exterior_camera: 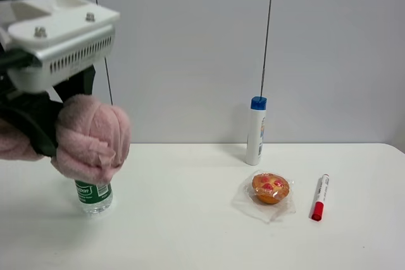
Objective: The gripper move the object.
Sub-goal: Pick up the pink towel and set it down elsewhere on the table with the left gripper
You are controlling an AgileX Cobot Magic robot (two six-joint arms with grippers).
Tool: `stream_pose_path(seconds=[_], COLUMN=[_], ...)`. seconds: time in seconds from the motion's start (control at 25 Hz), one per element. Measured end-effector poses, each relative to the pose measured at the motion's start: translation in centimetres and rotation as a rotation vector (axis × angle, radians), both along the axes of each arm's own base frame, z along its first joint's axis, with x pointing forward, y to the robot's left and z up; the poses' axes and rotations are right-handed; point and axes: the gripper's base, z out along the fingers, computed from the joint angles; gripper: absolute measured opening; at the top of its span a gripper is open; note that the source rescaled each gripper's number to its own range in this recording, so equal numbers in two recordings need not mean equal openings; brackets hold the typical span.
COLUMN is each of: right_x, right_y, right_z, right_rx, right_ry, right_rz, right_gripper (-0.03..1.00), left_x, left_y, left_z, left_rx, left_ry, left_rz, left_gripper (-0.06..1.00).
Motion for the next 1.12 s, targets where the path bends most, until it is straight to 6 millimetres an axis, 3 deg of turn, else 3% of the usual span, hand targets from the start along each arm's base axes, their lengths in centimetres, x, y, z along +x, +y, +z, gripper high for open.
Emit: stream_pose_path(seconds=[0.16,0.4,1.12], right_x=[0.0,0.0,0.0], right_y=[0.0,0.0,0.0], right_z=[0.0,0.0,0.0], right_rx=[0.0,0.0,0.0], right_ry=[0.0,0.0,0.0], right_rz=[0.0,0.0,0.0], right_gripper=[1.0,1.0,1.0], left_x=[-0.2,-0.4,1.8], left_y=[0.1,-0.1,-2.1], left_z=[-3.1,-6.6,-12.3], left_rx=[0.017,0.037,-0.063], left_ry=[-0.025,0.054,0.036], left_rz=[-0.109,-0.14,-0.067], left_gripper=[0.0,0.0,0.0])
